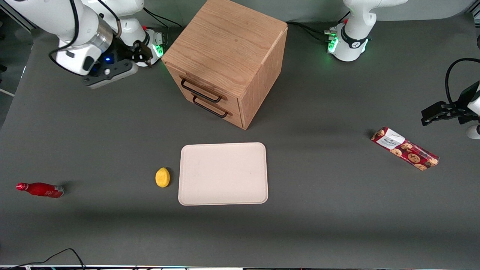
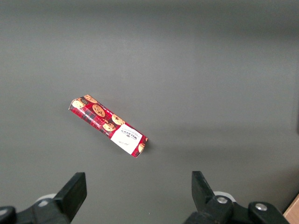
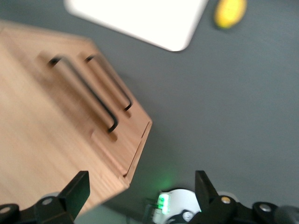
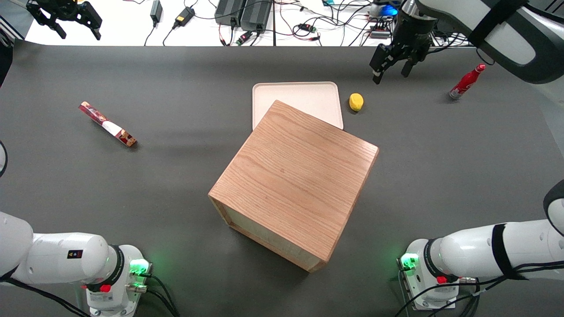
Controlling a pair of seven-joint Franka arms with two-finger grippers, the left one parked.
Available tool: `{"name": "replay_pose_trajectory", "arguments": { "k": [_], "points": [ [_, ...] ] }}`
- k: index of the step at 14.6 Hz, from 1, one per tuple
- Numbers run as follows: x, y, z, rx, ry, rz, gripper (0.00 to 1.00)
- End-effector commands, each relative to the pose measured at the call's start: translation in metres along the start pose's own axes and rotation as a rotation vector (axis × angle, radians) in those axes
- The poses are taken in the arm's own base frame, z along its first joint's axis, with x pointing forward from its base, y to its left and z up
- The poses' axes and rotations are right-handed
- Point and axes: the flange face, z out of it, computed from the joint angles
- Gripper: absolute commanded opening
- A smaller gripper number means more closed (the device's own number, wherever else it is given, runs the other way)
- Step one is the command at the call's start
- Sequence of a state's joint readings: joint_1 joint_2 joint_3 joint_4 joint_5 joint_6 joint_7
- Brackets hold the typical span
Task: Open upper drawer
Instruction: 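Move the right gripper toward the black handle of the upper drawer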
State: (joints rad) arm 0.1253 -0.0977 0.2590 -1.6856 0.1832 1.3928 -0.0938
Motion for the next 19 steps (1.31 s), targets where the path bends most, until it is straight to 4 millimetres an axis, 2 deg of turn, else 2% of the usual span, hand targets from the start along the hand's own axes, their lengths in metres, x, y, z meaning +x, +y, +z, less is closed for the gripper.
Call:
{"name": "replay_pose_trajectory", "arguments": {
  "k": [1, 3, 4, 8, 10, 11, 16, 19],
  "points": [
    [0.020, -0.001, 0.008, 0.105, -0.026, -0.358, 1.00],
    [0.038, -0.002, 0.027, 0.230, -0.051, -0.503, 1.00],
    [0.041, -0.004, 0.030, 0.253, -0.056, -0.522, 1.00],
    [0.052, 0.000, 0.038, 0.268, -0.066, -0.523, 1.00],
    [0.066, 0.002, 0.050, 0.274, -0.062, -0.509, 1.00],
    [0.072, -0.003, 0.057, 0.274, -0.054, -0.515, 1.00],
    [0.103, -0.025, 0.114, 0.261, -0.045, -0.484, 1.00],
    [0.109, -0.030, 0.149, 0.247, -0.017, -0.473, 1.00]
  ]
}}
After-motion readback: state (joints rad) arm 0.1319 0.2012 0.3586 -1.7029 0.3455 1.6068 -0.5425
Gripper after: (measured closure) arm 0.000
